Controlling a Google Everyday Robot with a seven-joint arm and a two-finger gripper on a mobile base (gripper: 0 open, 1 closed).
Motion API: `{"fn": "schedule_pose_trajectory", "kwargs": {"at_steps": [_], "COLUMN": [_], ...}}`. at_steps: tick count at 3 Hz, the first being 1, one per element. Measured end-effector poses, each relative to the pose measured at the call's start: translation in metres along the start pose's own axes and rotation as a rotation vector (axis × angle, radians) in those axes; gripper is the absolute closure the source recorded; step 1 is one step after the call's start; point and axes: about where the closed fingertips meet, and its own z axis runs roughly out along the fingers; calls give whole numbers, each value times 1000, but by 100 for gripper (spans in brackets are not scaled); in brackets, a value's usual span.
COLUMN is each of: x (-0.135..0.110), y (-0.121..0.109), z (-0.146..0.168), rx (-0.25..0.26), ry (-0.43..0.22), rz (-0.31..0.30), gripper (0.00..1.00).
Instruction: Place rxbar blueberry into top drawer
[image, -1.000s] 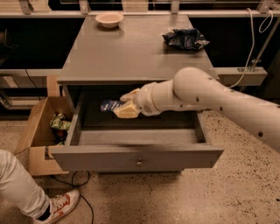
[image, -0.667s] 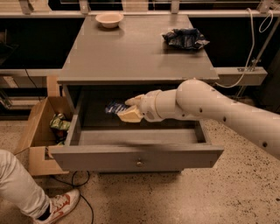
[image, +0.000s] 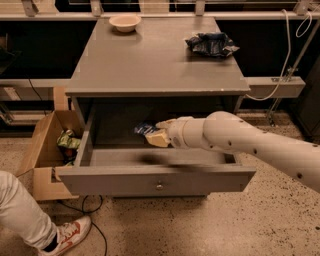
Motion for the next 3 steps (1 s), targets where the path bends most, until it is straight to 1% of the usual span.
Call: {"fn": "schedule_pose_trajectory", "kwargs": {"at_steps": [1,2,3], "x": [18,19,19], "y": [-10,-10,-10], "z": [13,13,14], "rx": [6,6,6], "ry": [19,19,19], "rz": [42,42,42], "gripper": [100,81,57]}}
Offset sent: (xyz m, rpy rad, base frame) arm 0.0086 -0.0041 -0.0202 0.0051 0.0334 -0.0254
